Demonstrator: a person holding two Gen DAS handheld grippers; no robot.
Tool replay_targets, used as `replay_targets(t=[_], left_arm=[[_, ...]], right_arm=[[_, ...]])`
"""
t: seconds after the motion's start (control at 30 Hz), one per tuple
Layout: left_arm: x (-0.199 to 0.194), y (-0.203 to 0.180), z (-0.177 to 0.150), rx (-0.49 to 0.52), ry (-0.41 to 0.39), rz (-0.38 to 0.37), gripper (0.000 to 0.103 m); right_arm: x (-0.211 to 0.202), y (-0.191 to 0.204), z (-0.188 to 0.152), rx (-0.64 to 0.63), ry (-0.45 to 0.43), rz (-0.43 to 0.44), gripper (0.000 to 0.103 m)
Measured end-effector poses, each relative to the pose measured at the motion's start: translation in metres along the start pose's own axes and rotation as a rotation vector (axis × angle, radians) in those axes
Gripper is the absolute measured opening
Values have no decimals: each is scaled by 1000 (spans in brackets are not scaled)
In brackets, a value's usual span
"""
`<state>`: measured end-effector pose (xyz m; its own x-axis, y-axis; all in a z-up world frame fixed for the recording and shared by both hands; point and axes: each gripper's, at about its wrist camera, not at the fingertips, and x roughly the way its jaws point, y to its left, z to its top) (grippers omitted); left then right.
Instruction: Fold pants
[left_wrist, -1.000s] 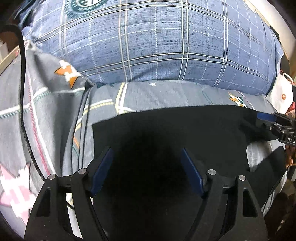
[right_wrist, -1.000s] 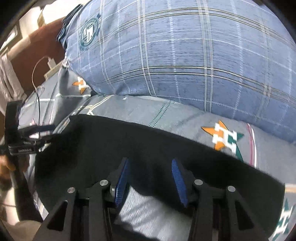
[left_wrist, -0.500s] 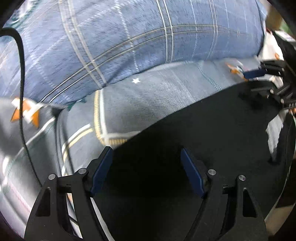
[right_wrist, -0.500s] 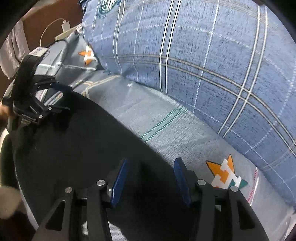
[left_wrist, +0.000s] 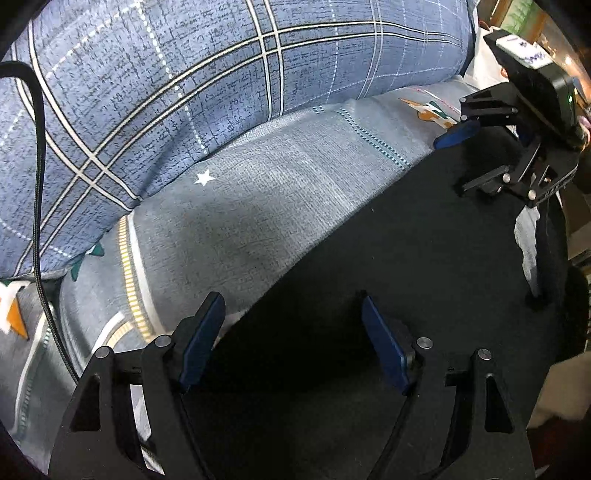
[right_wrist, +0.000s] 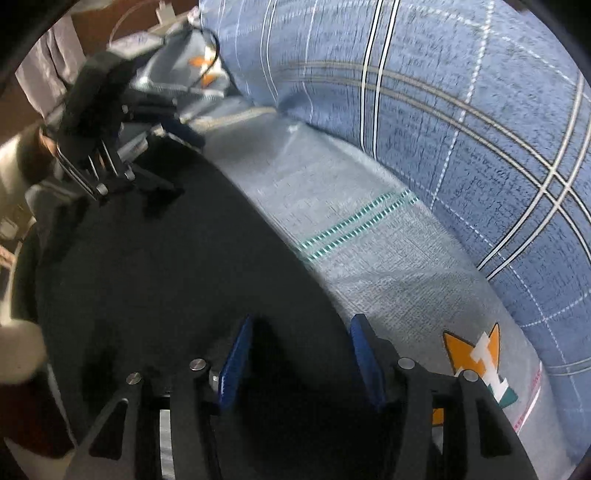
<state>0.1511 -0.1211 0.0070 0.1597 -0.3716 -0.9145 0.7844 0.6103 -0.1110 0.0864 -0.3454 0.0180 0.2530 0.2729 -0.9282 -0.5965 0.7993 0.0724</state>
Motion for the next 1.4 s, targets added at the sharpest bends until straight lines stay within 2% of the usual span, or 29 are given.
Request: replay_targets(t=[0.1, 0.2, 0.27, 0.3, 0.33, 0.37, 0.4, 0.43, 0.47, 0.5, 0.57, 0.7, 0.87, 0.97, 1.03, 1.07, 1.17, 1.23, 1.3, 1.33, 1.4], left_arm=[[10, 3, 11, -37, 7, -27, 85], [18, -3, 17, 5, 15, -16, 93], [22, -7, 21, 23, 10, -17, 93], [23, -8, 22, 19, 11, -17, 94], [23, -8, 23, 18, 15, -12, 93], [23, -9, 23, 20, 16, -14, 85], [20, -12, 23, 25, 9, -29, 68], [17, -16, 23, 38, 5, -45, 56], [13, -22, 23, 54, 2, -56, 32], [9, -28, 22, 67, 3, -41, 19], [1, -41, 19, 91, -8, 18, 15], [-33, -65, 8, 122, -80, 38, 13], [-87, -96, -20, 147, -142, 38, 13], [-112, -120, -52, 168, -170, 6, 13], [-126, -135, -80, 147, -206, -58, 13], [-127, -141, -94, 129, -213, -88, 13], [-113, -160, -127, 97, -211, -80, 13], [-101, -162, -137, 51, -197, -92, 13], [-91, -158, -142, 3, -190, -63, 13], [-91, -156, -141, -12, -186, -49, 13], [-94, -149, -134, -47, -185, -14, 13]], right_arm=[[4, -5, 6, 18, 1, 17, 56], [8, -8, 10, 14, 4, 24, 58], [11, -11, 14, 54, 16, 36, 58], [11, -11, 15, 80, 19, 34, 56], [11, -10, 15, 97, 16, 34, 46], [10, -7, 14, 101, 11, 30, 35], [8, -2, 14, 95, 9, 23, 29], [6, 5, 14, 80, 5, 3, 22], [6, 15, 14, 59, 1, -37, 17], [2, 20, 12, 46, -3, -65, 15], [-7, 30, 7, 34, -31, -111, 13], [-42, 52, -8, 28, -123, -172, 12], [-97, 102, -38, -1, -232, -215, 11], [-127, 132, -63, 18, -296, -171, 8], [-138, 154, -82, 28, -315, -106, 7], [-138, 163, -90, 32, -313, -87, 7], [-124, 187, -117, 37, -274, -74, 7], [-111, 194, -130, 75, -255, -61, 7], [-106, 197, -132, 81, -252, -116, 7], [-106, 196, -131, 81, -266, -172, 7], [-109, 185, -123, 90, -269, -206, 10]])
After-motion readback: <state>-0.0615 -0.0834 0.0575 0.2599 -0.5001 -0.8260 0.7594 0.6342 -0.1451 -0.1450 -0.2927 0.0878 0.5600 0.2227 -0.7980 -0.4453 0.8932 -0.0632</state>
